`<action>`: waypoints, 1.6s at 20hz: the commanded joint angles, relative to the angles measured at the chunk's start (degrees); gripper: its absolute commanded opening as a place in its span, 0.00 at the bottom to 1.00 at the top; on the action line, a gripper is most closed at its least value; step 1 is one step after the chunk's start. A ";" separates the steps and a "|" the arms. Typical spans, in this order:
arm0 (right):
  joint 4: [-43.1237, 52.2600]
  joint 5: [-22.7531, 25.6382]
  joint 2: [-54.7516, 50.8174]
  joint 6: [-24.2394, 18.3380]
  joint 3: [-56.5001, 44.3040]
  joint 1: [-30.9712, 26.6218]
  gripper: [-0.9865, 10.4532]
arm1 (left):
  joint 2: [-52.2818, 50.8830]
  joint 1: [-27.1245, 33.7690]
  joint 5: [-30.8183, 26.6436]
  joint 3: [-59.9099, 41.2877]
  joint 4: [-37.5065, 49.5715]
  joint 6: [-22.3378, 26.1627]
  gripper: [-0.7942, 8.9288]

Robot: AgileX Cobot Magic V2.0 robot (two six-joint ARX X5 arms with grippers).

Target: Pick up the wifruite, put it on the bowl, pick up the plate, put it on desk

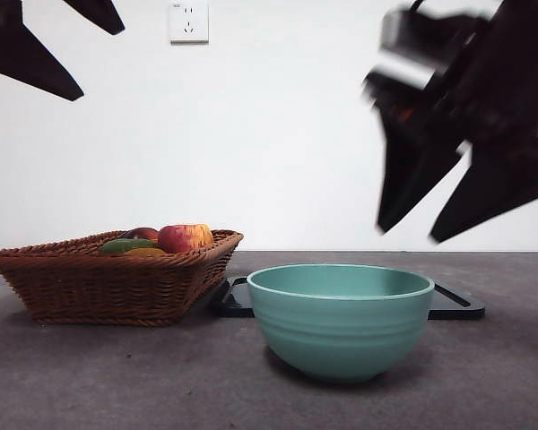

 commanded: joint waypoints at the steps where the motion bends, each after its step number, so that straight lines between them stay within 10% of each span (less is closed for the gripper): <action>1: -5.77 0.07 -6.36 -0.74 1.64 0.50 0.32 | 0.44 -0.22 0.20 0.55 0.17 0.72 0.40; 10: -20.31 -10.62 -29.62 -1.07 1.95 0.50 0.32 | 0.42 -0.22 0.22 0.55 0.02 0.63 0.40; 20: -25.46 -11.08 -33.07 -1.09 1.95 0.50 0.32 | 0.42 -0.22 0.22 0.55 -0.04 0.46 0.40; 24: -25.88 -11.02 -33.07 -1.36 1.95 0.50 0.11 | 0.44 -0.22 0.20 0.55 0.42 0.48 0.09; 32: -25.73 -10.43 -33.09 -2.19 1.95 0.50 0.09 | 0.42 -0.22 0.22 0.55 0.59 0.46 0.09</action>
